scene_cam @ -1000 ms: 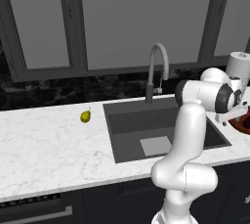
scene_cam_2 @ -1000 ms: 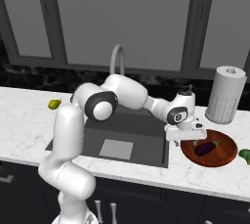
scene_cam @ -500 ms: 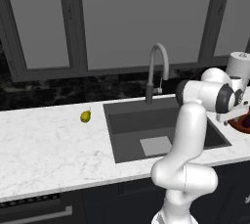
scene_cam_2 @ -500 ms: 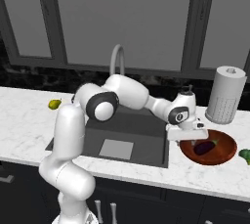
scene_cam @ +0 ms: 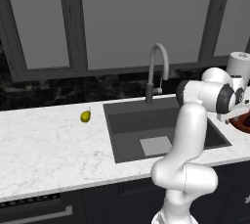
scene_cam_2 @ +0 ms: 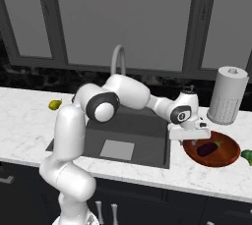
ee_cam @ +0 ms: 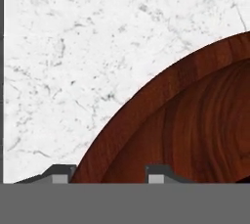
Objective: Pick the eggplant from the sink and place it in the bowl. Then pick the bowl and place it in the microwave. Then close the microwave door and press the start button.
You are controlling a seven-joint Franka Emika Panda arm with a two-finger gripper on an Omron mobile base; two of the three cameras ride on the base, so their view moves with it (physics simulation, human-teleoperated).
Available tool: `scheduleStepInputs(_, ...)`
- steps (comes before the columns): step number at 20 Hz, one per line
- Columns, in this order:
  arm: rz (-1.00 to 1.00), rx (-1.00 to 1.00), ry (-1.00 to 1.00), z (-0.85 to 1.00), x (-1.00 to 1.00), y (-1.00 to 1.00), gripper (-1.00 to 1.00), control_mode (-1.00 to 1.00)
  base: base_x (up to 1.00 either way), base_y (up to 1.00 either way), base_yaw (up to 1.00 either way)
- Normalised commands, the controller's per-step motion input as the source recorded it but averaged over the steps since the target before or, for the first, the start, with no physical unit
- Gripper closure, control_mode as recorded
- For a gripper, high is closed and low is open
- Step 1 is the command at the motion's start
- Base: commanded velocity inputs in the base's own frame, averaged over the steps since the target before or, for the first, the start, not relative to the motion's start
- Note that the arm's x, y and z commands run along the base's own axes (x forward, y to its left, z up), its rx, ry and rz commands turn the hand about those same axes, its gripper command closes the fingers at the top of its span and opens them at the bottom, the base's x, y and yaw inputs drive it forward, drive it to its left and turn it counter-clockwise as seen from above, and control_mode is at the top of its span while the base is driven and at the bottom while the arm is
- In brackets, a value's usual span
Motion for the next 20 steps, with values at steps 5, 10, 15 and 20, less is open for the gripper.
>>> scheduleStepInputs(5,0.0,-0.01,-0.08,0.0,-0.15,0.01,1.0,-1.0,0.0,0.0,0.0)
scheduleStepInputs(10,0.04,-0.09,-0.24,0.1,-0.44,0.24,1.0,-1.0,0.0,0.0,0.0)
scheduleStepInputs(15,0.11,-0.21,-0.32,0.12,-0.51,0.57,1.0,-1.0,0.0,0.0,0.0)
scheduleStepInputs(20,0.12,-0.19,-0.25,0.08,-0.57,0.62,1.0,-1.0,0.0,0.0,0.0)
